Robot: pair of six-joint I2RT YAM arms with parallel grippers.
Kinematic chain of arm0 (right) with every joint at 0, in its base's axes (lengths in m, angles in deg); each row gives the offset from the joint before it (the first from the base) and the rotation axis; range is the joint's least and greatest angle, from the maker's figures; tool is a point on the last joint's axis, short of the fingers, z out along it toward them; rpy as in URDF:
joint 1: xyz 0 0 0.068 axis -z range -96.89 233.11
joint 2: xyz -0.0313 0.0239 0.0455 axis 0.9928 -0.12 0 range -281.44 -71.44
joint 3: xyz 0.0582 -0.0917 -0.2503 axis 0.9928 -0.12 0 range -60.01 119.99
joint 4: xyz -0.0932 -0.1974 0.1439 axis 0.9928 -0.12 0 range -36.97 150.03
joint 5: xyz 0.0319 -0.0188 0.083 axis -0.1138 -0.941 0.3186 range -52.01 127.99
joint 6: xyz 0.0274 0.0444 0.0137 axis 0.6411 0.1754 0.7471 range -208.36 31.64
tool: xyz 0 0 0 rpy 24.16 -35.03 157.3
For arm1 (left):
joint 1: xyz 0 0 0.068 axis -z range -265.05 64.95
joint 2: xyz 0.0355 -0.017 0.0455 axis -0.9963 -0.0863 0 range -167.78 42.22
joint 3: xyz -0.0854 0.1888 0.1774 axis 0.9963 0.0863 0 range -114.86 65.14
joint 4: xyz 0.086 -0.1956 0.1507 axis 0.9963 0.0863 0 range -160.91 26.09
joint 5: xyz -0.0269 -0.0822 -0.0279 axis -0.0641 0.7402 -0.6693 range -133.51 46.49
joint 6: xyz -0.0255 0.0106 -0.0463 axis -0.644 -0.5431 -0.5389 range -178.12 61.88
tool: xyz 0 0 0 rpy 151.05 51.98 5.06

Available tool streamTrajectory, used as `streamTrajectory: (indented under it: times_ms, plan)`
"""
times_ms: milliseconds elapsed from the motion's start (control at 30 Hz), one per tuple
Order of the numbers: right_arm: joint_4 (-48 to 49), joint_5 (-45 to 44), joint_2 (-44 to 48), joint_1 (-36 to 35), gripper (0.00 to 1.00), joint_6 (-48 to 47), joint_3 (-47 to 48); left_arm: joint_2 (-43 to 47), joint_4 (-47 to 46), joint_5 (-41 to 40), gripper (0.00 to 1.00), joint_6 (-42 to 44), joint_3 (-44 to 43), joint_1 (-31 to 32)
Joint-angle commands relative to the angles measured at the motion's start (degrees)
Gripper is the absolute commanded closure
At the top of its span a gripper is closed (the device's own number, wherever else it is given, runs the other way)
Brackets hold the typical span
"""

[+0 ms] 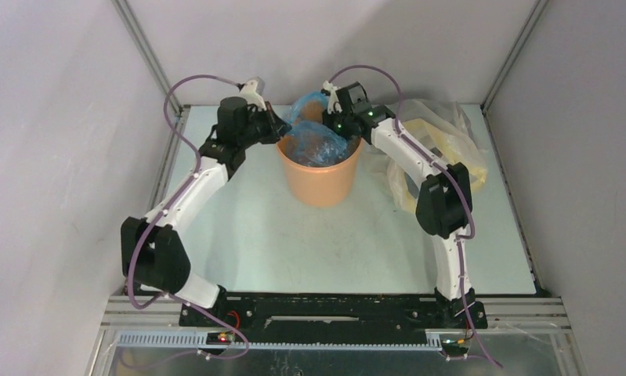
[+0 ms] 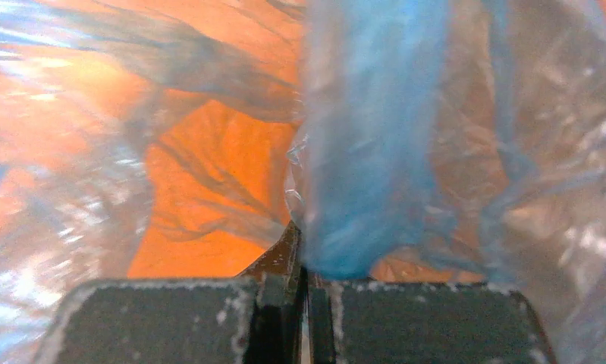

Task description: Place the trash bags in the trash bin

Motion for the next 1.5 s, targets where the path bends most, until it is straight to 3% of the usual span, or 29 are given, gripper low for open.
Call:
streamTrajectory:
  times_ms: [0,300,600,1000,1133,1467]
  plan:
    - [-0.13,-2.62,8.01,0.11,1.00,-2.66,5.72,-1.42,3.44,-6.56,1.00,5.75,-7.28,1.15]
    - [-3.39,1.22,12.46,4.51,1.00,-2.15,7.61,-6.15,7.61,-10.74,1.00,8.54,-11.16,2.24]
    - [-3.43,6.44,14.91,8.89,1.00,-0.49,4.36,0.64,10.87,-13.05,1.00,10.07,-10.65,1.27]
    - [-1.03,6.06,21.30,12.24,1.00,-0.06,-8.96,11.28,5.44,-7.87,1.00,1.42,2.97,-3.16]
    - [0.74,5.21,22.88,13.58,0.96,0.25,-12.96,12.62,3.21,-6.70,1.00,-0.47,6.98,-3.66]
    - [0.04,6.70,24.30,14.62,0.96,0.92,-9.71,13.11,1.20,-4.26,1.00,-1.69,7.84,-5.17]
